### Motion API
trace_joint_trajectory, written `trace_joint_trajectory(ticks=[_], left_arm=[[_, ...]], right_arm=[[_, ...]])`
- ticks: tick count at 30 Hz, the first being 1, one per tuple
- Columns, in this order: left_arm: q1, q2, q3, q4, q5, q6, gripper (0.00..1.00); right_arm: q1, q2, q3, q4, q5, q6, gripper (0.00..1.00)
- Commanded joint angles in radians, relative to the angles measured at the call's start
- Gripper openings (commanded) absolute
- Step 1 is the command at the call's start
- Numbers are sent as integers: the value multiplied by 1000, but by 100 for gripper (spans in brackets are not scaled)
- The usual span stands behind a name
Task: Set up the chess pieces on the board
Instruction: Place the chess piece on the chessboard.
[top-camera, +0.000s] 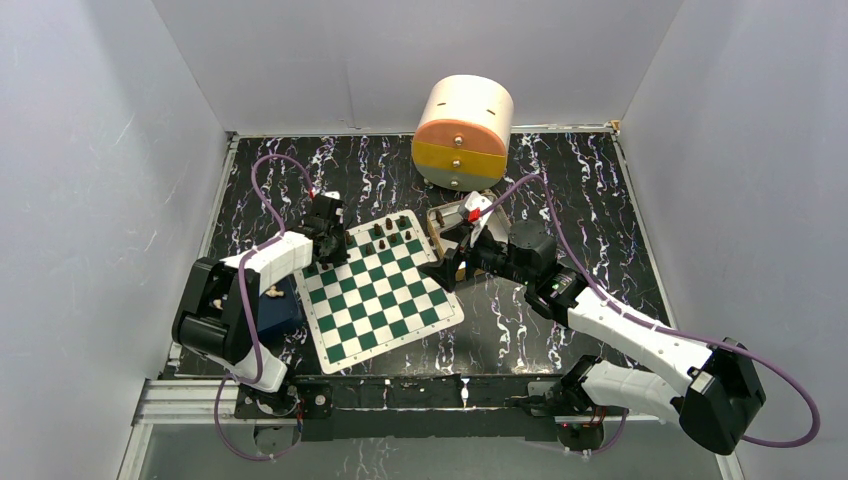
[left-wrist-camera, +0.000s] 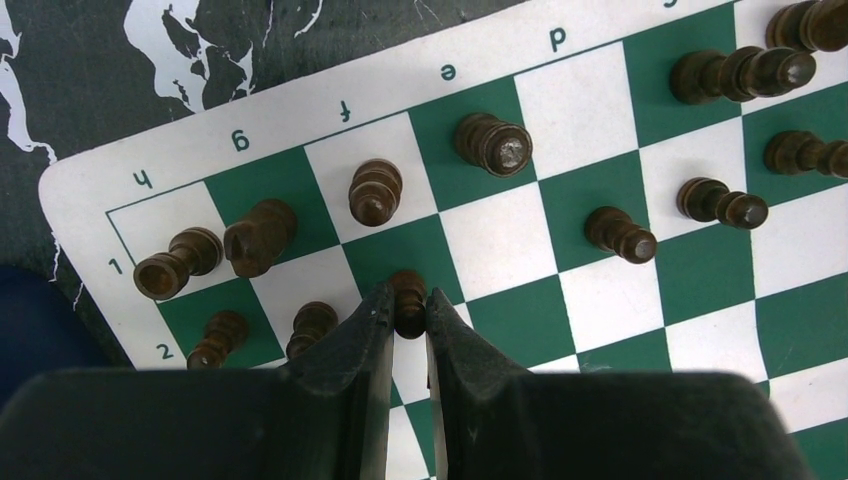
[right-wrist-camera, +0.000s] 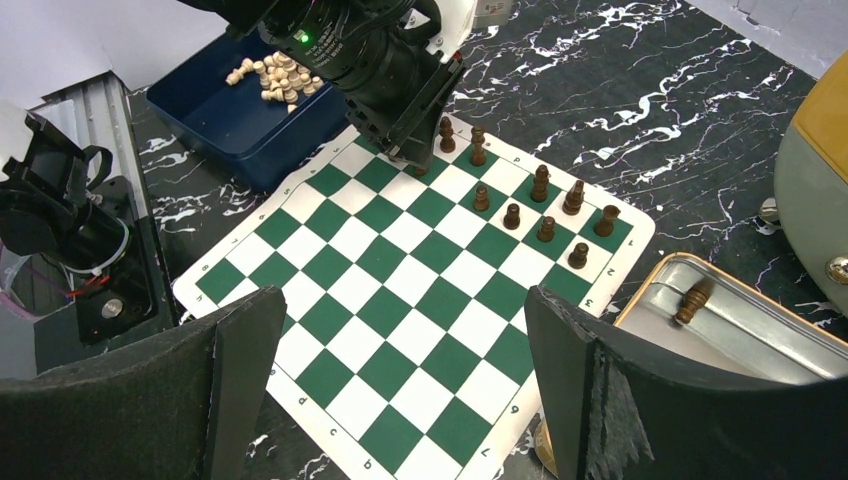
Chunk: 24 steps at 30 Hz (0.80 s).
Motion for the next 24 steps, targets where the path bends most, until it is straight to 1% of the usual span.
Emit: trace_joint_trajectory(ticks=[1, 20, 24], left_arm=[[8, 1, 23, 11, -27, 10, 9], [9, 17, 30, 19, -2, 9, 12], [9, 17, 27, 22, -3, 4, 20]], right_arm=[[3, 0, 48, 20, -9, -18, 99], [3, 6, 51, 12, -12, -30, 99], [2, 12, 57, 2, -19, -27, 99]])
